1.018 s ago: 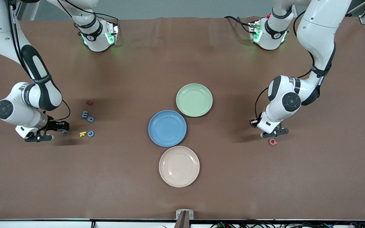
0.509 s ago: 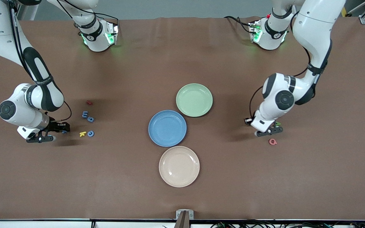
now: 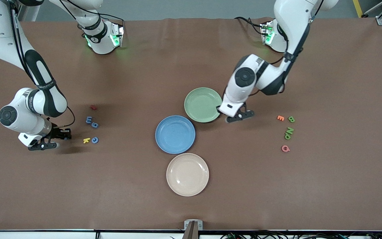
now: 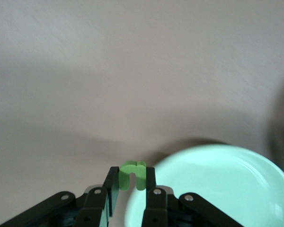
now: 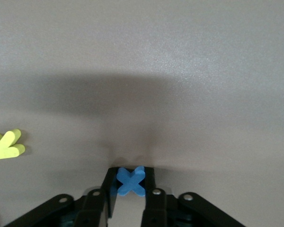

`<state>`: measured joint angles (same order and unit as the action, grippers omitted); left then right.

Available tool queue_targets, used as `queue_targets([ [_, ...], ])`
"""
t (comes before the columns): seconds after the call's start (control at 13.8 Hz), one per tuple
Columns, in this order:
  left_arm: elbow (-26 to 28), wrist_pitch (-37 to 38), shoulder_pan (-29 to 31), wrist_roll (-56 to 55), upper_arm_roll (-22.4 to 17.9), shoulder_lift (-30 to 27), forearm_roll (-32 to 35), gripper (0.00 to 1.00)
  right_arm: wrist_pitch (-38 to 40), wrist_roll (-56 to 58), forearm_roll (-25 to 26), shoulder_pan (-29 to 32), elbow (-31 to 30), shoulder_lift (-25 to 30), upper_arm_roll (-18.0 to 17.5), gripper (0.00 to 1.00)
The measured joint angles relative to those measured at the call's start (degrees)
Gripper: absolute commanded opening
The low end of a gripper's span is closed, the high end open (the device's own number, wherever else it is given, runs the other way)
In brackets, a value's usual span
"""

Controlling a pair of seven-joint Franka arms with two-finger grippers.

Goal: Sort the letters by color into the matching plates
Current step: 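Carry the green n to the green plate while the right gripper grasps x, then release the n on the green plate while the right gripper carries x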

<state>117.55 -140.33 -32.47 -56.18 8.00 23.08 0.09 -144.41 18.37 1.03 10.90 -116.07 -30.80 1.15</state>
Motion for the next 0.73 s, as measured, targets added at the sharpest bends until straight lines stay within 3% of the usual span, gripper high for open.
queue_targets([
  [0.07,-0.7,0.0,-1.7,-2.3,0.1,0.5,0.0,0.05,0.0,0.4,0.0,0.0,0.0,0.0,0.0,0.11],
  [0.15,-1.5,0.0,-3.2,-4.4,0.1,1.2,0.0,0.13,0.0,0.5,0.0,0.0,0.0,0.0,0.0,0.11],
  [0.22,-2.4,0.0,-4.6,-6.3,0.1,2.2,0.0,0.52,0.0,0.6,0.0,0.0,0.1,0.0,0.0,0.11],
  [0.29,-3.3,-0.1,-5.9,-7.8,0.1,3.4,0.0,0.82,0.0,0.6,0.0,-0.1,0.2,0.0,-0.1,0.11],
  [0.36,-4.1,-0.2,-7.0,-9.4,0.1,4.6,0.0,1.0,0.3,0.6,0.0,-0.2,0.3,0.1,-0.2,0.11],
  [0.73,-6.2,-0.5,-6.9,-11.6,-0.9,6.4,0.1,1.0,12.3,-3.8,0.0,-2.9,3.2,4.9,-0.7,0.11],
])
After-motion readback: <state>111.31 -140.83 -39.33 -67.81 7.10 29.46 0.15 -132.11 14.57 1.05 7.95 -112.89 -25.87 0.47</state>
